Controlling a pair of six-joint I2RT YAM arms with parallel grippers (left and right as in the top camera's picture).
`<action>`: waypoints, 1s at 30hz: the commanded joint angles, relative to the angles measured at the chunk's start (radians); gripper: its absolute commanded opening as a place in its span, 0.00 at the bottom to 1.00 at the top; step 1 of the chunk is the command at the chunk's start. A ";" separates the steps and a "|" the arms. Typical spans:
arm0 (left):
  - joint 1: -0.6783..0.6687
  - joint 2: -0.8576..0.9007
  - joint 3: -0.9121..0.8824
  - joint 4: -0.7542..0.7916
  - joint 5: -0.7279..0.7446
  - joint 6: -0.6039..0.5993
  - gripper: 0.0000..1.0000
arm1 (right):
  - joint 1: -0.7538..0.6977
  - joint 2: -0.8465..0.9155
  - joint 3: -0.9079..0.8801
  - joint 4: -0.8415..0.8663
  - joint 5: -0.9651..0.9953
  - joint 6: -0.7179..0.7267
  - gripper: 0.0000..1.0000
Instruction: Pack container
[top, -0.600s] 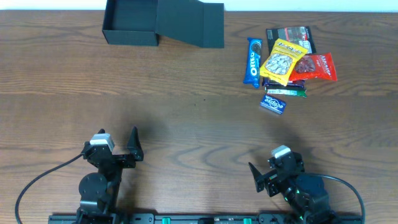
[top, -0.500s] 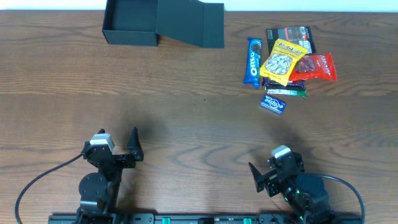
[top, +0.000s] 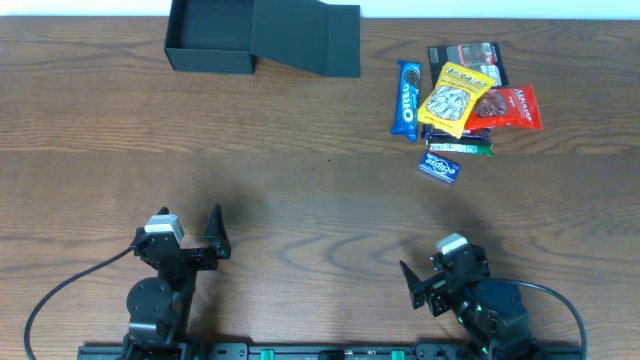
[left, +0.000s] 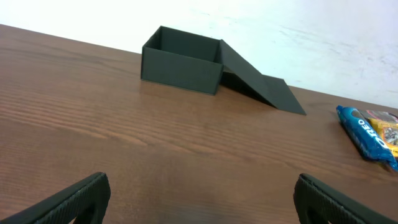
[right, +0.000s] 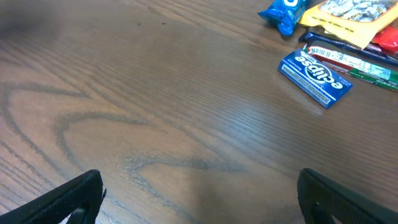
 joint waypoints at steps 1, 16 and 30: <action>0.003 -0.006 -0.032 -0.011 -0.018 0.021 0.95 | 0.002 -0.011 -0.008 0.003 0.006 -0.011 0.99; 0.003 -0.006 -0.032 -0.011 -0.018 0.021 0.95 | 0.002 -0.011 -0.008 0.003 0.006 -0.011 0.99; 0.002 -0.006 -0.032 -0.008 0.022 -0.025 0.95 | 0.002 -0.011 -0.008 0.003 0.006 -0.011 0.99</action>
